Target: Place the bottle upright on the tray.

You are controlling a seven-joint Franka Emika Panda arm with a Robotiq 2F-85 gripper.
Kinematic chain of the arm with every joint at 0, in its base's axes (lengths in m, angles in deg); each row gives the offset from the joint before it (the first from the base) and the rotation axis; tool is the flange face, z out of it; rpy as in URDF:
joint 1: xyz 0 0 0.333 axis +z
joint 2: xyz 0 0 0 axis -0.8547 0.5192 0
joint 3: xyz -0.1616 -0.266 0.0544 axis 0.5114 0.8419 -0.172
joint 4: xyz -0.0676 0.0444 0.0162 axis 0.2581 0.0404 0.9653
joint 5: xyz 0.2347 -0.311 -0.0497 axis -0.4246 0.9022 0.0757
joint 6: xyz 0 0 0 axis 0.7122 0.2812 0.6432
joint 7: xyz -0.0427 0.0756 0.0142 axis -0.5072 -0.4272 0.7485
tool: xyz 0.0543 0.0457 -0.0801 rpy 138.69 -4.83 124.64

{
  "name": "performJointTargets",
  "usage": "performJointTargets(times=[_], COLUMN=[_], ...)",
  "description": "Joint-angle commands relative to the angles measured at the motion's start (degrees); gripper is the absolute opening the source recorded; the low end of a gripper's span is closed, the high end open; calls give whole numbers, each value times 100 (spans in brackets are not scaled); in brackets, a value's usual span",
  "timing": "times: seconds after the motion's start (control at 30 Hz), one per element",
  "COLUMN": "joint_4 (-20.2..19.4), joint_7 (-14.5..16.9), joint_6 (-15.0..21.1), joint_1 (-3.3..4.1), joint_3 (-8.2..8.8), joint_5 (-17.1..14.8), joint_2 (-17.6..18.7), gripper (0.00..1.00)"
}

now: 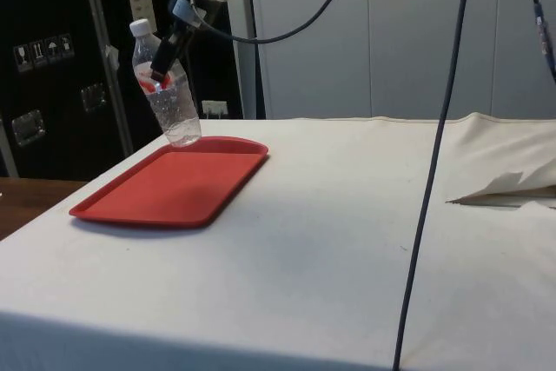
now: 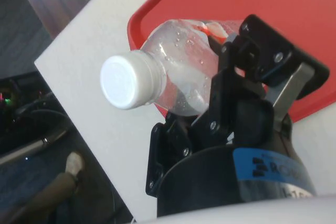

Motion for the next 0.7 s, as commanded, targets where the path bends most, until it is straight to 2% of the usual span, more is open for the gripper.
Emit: performJointTargets(times=[0.0, 0.07, 0.1, 0.13, 0.43, 0.47, 0.5, 0.67], joint_4=[97, 138, 52, 178, 350, 269, 367, 424], joint_7=[109, 109, 0, 103, 103, -6, 103, 103], joint_6=[109, 149, 63, 183, 309, 218, 315, 367], joint_1=[-69, -69, 0, -63, -69, 0, -69, -80], joint_3=[-132, -138, -6, -143, -189, -46, -195, -223], joint_5=[-183, -223, -63, -264, -516, -367, -539, -659], joint_2=[29, 63, 63, 109, 246, 252, 258, 304], gripper=[33, 33, 33, 33, 33, 33, 33, 33])
